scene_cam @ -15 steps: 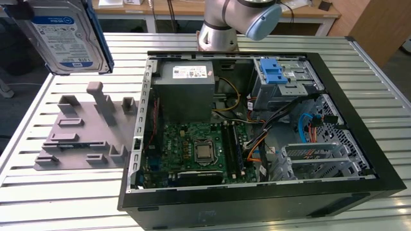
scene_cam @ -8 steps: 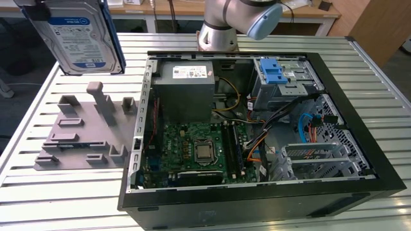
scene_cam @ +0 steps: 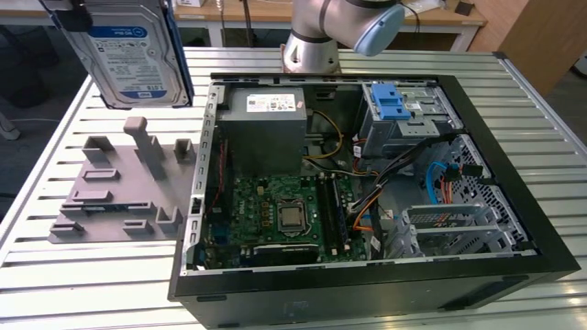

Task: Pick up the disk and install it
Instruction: 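Pick up the disk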

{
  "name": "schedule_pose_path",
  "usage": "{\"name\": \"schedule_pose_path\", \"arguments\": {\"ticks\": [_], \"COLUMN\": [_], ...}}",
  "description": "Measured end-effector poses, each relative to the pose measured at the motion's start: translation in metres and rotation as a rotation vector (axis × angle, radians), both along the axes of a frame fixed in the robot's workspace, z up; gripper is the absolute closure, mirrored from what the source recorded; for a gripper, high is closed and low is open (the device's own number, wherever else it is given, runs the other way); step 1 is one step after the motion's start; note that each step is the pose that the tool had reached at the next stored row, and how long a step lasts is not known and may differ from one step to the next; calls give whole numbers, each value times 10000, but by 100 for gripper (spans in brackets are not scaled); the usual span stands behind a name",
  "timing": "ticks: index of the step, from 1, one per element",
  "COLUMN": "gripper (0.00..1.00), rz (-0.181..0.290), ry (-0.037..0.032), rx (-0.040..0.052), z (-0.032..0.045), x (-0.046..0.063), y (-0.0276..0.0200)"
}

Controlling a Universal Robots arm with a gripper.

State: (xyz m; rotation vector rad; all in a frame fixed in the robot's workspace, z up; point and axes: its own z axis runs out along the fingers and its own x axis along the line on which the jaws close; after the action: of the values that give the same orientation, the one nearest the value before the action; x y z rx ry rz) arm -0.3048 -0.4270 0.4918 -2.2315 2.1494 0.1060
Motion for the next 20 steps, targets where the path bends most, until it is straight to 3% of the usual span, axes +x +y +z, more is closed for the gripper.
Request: {"name": "schedule_pose_path", "arguments": {"ticks": [20], "gripper": [64], "rz": [-1], "ry": [0], "rx": [-53], "z": [-11], "x": [245], "y": [-187]}}
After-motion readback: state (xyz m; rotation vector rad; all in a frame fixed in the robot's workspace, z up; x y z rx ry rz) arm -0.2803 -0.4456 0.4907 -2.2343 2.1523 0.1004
